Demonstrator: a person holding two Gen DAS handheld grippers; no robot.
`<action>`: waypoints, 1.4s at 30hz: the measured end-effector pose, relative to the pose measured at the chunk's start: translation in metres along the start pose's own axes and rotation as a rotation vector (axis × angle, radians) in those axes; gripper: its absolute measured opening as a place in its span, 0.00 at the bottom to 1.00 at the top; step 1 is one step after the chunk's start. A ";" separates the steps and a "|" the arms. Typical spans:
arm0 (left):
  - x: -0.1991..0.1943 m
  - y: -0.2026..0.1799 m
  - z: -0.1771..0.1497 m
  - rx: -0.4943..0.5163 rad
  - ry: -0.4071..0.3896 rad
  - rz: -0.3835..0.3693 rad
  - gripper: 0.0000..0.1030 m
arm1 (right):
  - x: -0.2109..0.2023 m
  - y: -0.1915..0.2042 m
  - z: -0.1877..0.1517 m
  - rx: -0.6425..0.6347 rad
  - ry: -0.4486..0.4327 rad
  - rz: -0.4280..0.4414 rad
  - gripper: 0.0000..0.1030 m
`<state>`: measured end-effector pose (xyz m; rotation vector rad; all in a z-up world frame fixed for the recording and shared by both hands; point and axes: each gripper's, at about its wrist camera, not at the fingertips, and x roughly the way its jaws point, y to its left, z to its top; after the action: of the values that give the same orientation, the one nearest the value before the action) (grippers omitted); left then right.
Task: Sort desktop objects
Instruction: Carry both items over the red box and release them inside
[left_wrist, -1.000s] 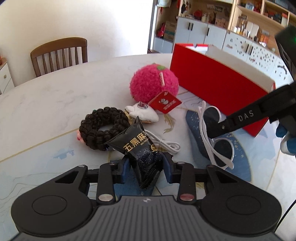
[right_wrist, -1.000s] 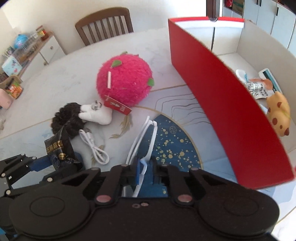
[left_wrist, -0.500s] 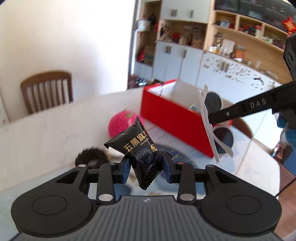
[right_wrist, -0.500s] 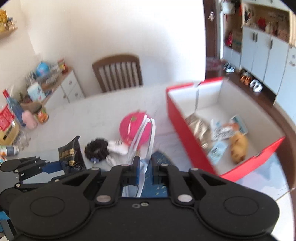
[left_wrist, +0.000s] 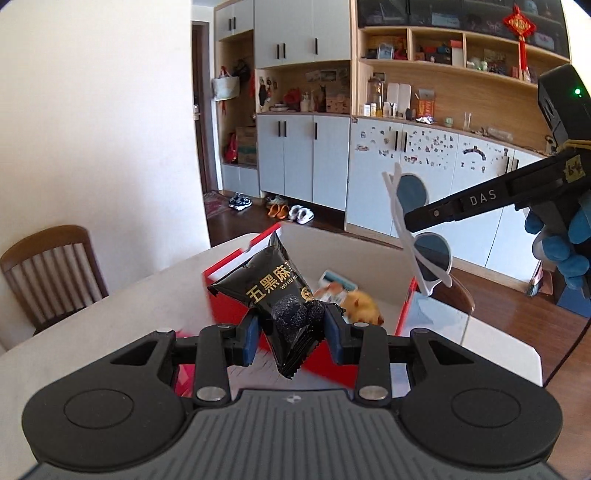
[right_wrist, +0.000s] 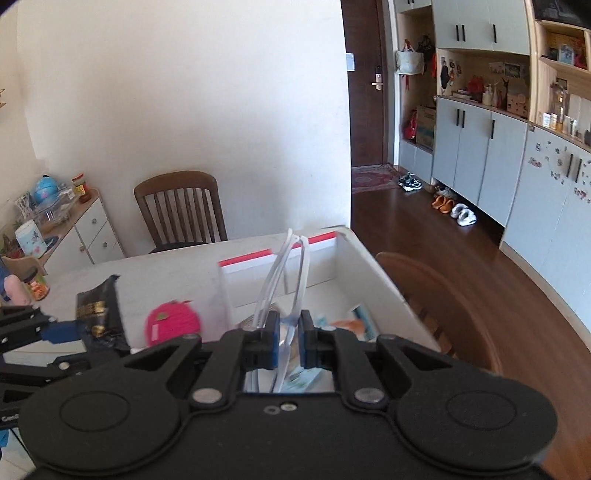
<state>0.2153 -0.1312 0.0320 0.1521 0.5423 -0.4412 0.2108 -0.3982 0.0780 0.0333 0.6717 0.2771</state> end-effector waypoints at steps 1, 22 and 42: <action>0.014 -0.005 0.006 0.002 0.007 0.002 0.34 | 0.009 -0.010 0.003 -0.004 0.005 0.008 1.00; 0.285 0.007 0.059 -0.068 0.416 0.052 0.34 | 0.194 -0.072 0.015 -0.110 0.263 0.158 1.00; 0.298 -0.002 0.044 -0.073 0.549 0.080 0.42 | 0.219 -0.073 0.011 -0.171 0.305 0.173 1.00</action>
<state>0.4630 -0.2533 -0.0882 0.2252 1.0858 -0.2981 0.3991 -0.4104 -0.0557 -0.1170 0.9476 0.5118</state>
